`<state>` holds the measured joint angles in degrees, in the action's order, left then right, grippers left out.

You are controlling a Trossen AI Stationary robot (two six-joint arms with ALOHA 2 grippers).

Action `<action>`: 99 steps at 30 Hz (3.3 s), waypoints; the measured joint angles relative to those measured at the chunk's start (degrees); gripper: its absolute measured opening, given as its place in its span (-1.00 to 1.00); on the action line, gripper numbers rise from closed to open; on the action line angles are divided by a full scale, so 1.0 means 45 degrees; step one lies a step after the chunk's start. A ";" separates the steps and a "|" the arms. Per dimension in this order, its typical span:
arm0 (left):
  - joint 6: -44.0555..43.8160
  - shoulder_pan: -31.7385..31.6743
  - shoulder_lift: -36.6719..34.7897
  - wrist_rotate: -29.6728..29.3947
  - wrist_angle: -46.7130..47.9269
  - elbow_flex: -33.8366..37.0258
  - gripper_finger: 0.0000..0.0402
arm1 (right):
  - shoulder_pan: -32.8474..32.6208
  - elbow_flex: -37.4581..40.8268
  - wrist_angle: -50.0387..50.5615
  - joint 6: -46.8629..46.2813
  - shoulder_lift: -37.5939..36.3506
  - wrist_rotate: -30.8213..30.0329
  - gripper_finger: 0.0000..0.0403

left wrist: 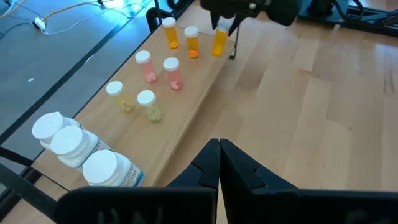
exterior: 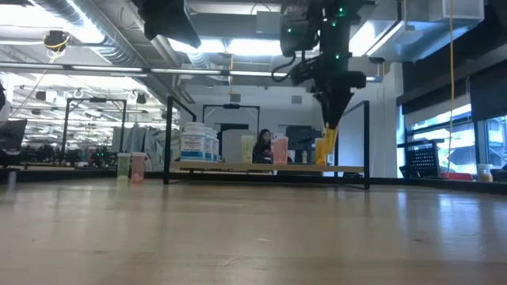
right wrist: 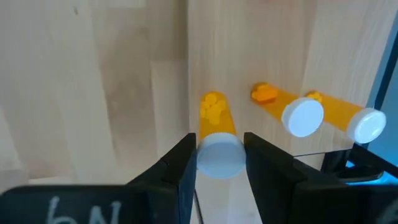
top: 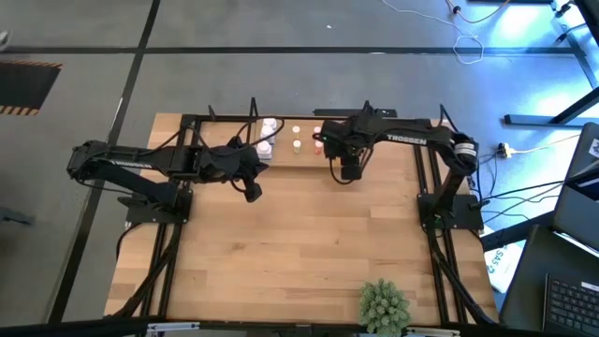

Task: Pick and place medicine bottles onto shelf by color
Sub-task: Put the orange pill bottle on the shelf aligned with the other orange pill bottles

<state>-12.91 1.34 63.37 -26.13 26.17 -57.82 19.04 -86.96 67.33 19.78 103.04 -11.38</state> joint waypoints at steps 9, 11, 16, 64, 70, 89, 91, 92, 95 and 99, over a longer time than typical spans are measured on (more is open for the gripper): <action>0.0005 -0.0630 0.0069 -0.0086 -0.0219 -0.0005 -1.00 | 0.0371 0.0000 0.0083 0.0043 0.0171 0.0227 -0.38; 0.0004 -0.0771 0.0181 -0.0139 -0.0288 -0.0005 -1.00 | 0.0415 0.0000 0.0078 0.0047 0.0171 0.0228 -0.38; -0.0005 -0.1033 0.0180 -0.0098 -0.0308 -0.0005 -1.00 | 0.0420 0.0000 0.0045 0.0028 0.0171 0.0595 -0.38; -0.0005 -0.1020 0.0180 -0.0083 -0.0306 -0.0005 -1.00 | 0.1144 0.0010 -0.0049 0.0023 0.0797 0.1739 -0.38; 0.0000 -0.1020 0.0180 -0.0083 -0.0306 -0.0005 -1.00 | 0.1144 0.0010 -0.0251 0.0032 0.0812 0.1792 -0.38; -0.0005 -0.1020 0.0180 -0.0082 -0.0306 -0.0005 -1.00 | 0.1149 0.0064 -0.0687 0.0018 0.0878 0.1778 -0.28; -0.0005 -0.1020 0.0180 -0.0083 -0.0306 -0.0005 -1.00 | 0.1149 0.0087 -0.0756 0.0027 0.0923 0.1778 -0.25; -0.0005 -0.1020 0.0180 -0.0081 -0.0306 -0.0005 -1.00 | 0.1149 0.0087 -0.0783 0.0035 0.0924 0.1776 -0.23; -0.0005 -0.1020 0.0180 -0.0083 -0.0306 -0.0005 -1.00 | 0.1149 0.0086 -0.0792 0.0039 0.0914 0.1778 -0.19; -0.0005 -0.1020 0.0180 -0.0083 -0.0306 -0.0005 -1.00 | 0.1149 0.0078 -0.0801 0.0040 0.0909 0.1778 -0.15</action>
<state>-12.93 -3.25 64.18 -26.50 24.80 -57.84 24.21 -86.61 63.72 19.96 107.13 -3.38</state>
